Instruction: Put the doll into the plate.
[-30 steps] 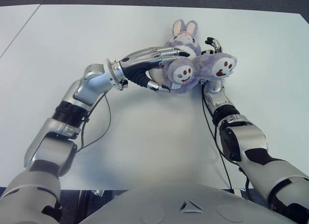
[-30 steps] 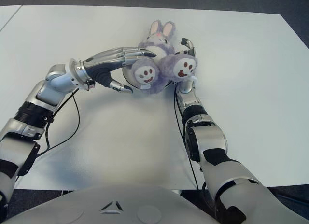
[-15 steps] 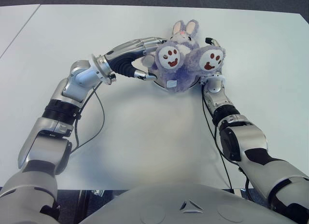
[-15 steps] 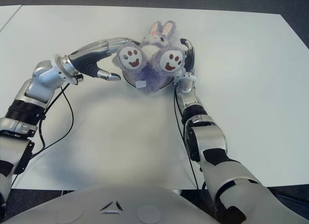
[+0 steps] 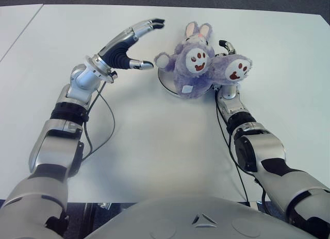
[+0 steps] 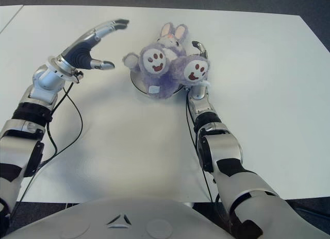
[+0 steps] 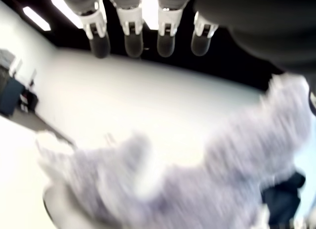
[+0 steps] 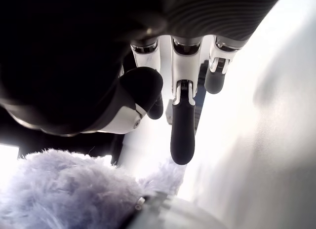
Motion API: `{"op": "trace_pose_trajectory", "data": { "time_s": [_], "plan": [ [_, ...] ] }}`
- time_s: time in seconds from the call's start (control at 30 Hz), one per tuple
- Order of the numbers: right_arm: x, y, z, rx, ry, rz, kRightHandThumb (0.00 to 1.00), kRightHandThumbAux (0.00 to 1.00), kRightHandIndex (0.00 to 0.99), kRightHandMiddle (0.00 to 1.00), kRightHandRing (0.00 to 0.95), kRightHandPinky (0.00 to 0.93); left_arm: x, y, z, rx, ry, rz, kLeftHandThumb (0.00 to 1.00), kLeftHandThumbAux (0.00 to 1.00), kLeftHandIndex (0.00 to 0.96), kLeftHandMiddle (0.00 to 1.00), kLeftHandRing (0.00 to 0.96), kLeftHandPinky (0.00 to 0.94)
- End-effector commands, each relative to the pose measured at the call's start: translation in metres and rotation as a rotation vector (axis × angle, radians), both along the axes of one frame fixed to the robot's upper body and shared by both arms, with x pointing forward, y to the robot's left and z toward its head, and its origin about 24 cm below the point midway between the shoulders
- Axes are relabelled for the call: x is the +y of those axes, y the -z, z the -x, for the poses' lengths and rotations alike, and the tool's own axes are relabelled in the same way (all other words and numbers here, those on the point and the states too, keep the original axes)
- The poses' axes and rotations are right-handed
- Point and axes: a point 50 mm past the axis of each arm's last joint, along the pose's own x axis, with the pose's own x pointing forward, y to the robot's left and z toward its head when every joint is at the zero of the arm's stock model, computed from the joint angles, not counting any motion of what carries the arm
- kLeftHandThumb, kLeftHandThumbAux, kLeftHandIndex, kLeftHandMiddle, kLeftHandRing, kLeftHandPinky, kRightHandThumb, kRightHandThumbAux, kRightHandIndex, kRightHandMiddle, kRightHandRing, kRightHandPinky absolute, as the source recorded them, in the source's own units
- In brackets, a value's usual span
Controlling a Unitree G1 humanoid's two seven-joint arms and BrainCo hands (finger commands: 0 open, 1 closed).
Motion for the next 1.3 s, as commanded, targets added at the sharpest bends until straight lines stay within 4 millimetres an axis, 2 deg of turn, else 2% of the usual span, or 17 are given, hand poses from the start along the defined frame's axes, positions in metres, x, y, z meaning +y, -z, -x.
{"op": "trace_pose_trajectory", "data": {
  "time_s": [0.03, 0.47, 0.6, 0.77, 0.87, 1.1, 1.27, 1.3],
  "plan": [
    [0.027, 0.146, 0.104, 0.554, -0.027, -0.064, 1.000, 0.661, 0.195, 0.177, 0.459, 0.000, 0.022, 0.012, -0.014, 0.040, -0.160, 0.299, 0.077, 0.267, 0.000, 0.000, 0.000, 0.000],
    [0.027, 0.148, 0.106, 0.567, -0.027, -0.061, 1.000, 0.660, 0.192, 0.179, 0.461, 0.000, 0.048, 0.007, -0.016, -0.013, -0.327, 0.473, 0.021, 0.222, 0.000, 0.000, 0.000, 0.000],
    [0.027, 0.148, 0.106, 0.566, -0.031, -0.053, 1.000, 0.661, 0.192, 0.188, 0.459, 0.000, 0.055, 0.011, -0.019, 0.021, -0.387, 0.570, 0.005, 0.231, 0.000, 0.000, 0.000, 0.000],
    [0.028, 0.148, 0.105, 0.566, -0.032, -0.051, 1.000, 0.662, 0.194, 0.191, 0.456, 0.000, 0.069, 0.028, -0.021, 0.121, -0.485, 0.675, 0.000, 0.251, 0.000, 0.000, 0.000, 0.000],
    [0.027, 0.148, 0.105, 0.563, -0.029, -0.052, 1.000, 0.662, 0.195, 0.191, 0.456, 0.000, 0.061, 0.043, -0.022, 0.182, -0.504, 0.702, 0.000, 0.268, 0.000, 0.000, 0.000, 0.000],
    [0.025, 0.148, 0.106, 0.559, -0.022, -0.074, 1.000, 0.662, 0.200, 0.181, 0.458, 0.000, 0.024, 0.089, -0.020, 0.354, -0.568, 0.704, 0.000, 0.313, 0.000, 0.000, 0.000, 0.000],
    [0.023, 0.148, 0.106, 0.559, -0.018, -0.085, 1.000, 0.662, 0.199, 0.174, 0.457, 0.002, 0.010, 0.111, -0.018, 0.468, -0.614, 0.684, 0.000, 0.352, 0.000, 0.000, 0.000, 0.000],
    [0.022, 0.148, 0.106, 0.557, -0.015, -0.090, 1.000, 0.662, 0.199, 0.174, 0.457, 0.002, 0.008, 0.120, -0.018, 0.536, -0.637, 0.680, 0.000, 0.355, 0.000, 0.000, 0.000, 0.000]
  ]
}}
